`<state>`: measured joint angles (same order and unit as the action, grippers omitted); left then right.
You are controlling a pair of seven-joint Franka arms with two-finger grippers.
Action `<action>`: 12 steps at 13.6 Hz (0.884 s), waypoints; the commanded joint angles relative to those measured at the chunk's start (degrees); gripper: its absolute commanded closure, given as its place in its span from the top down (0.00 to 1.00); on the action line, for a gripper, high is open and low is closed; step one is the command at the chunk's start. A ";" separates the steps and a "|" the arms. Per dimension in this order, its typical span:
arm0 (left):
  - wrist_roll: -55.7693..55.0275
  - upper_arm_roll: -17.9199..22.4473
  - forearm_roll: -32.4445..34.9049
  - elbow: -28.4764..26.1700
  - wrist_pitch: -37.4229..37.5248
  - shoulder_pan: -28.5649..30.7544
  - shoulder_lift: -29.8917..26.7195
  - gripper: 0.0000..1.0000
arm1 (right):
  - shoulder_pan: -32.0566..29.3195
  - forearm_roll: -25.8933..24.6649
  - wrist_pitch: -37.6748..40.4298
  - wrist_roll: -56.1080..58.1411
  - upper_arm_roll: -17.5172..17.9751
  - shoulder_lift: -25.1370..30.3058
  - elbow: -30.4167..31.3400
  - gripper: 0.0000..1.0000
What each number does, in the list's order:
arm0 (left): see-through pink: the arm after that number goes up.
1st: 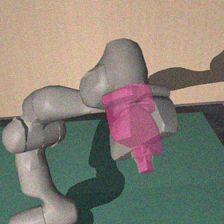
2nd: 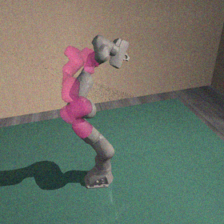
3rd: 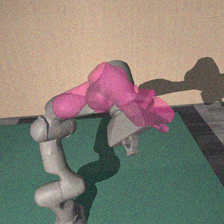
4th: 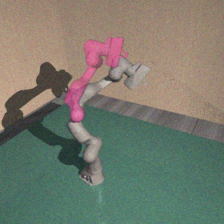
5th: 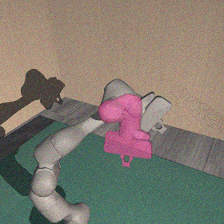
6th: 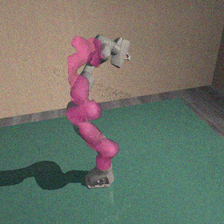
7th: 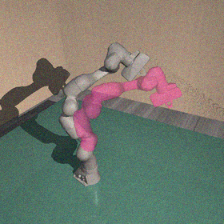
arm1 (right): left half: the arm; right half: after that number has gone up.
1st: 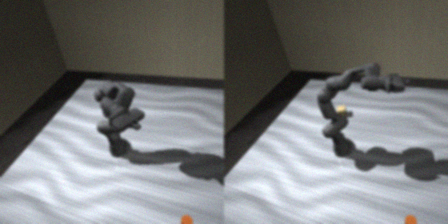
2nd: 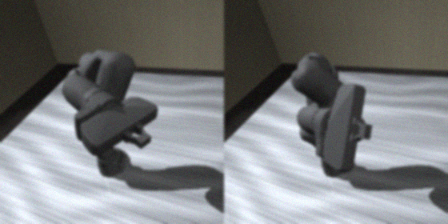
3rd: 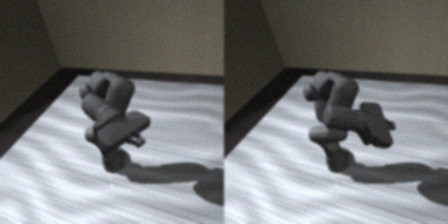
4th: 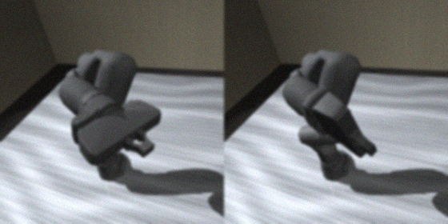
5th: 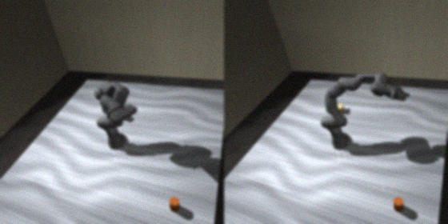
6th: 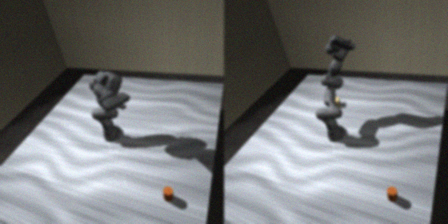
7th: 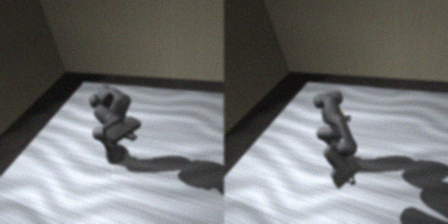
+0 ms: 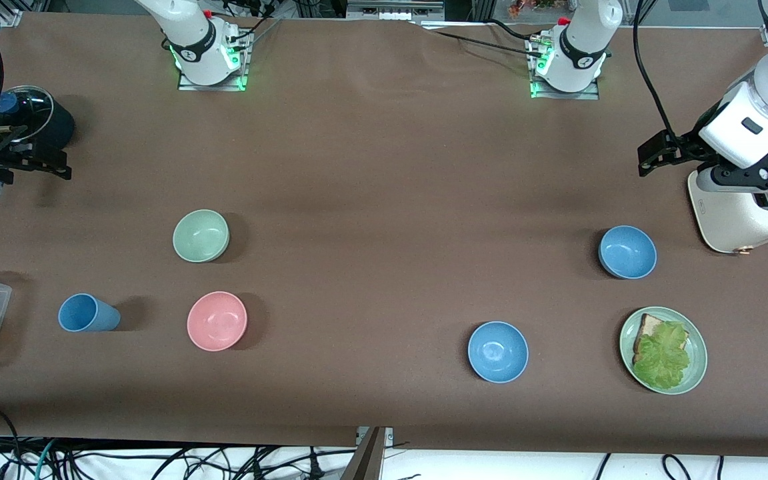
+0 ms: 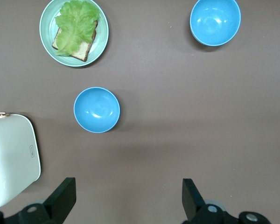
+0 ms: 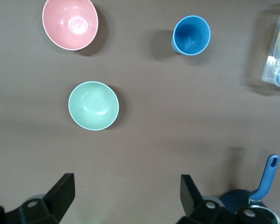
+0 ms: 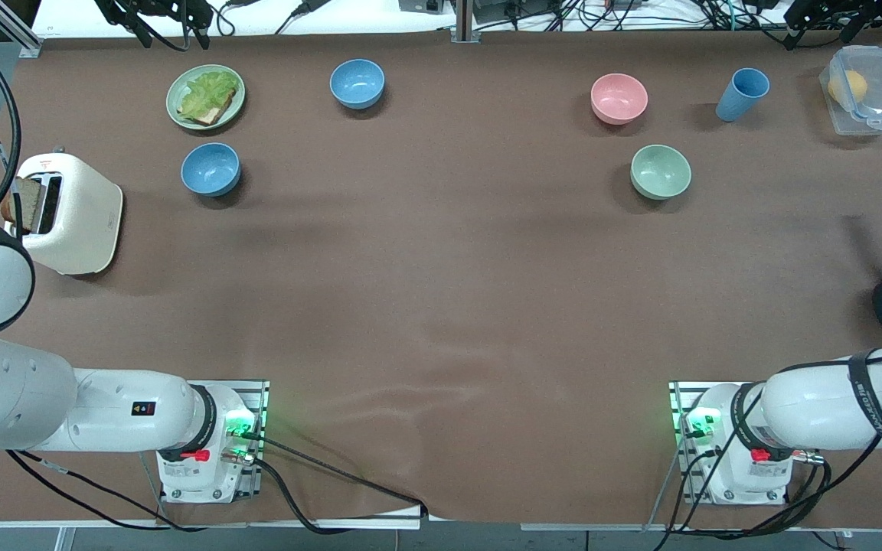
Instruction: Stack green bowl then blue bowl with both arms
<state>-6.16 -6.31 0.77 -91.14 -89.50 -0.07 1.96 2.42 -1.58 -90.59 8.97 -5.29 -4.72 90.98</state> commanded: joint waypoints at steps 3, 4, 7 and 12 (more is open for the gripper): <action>0.88 -0.19 -0.59 1.67 1.69 0.86 0.77 1.00 | -0.67 -0.79 0.33 -0.62 0.54 -0.03 -0.80 1.00; 0.88 -0.10 -0.51 1.67 1.69 0.86 0.68 1.00 | -0.58 -0.79 0.33 -0.70 0.54 -0.03 -0.80 1.00; 0.88 -0.10 -0.59 1.67 1.78 0.86 0.68 1.00 | -0.58 -0.70 0.24 -0.97 0.54 -0.03 -0.80 1.00; 0.88 -0.10 -0.51 1.67 1.78 0.86 0.68 1.00 | -0.67 -0.62 0.24 -0.97 0.54 -0.03 -0.80 1.00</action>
<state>-6.16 -6.18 0.77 -91.14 -88.98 0.23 2.06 2.40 -1.58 -90.59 8.79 -5.29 -4.72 90.85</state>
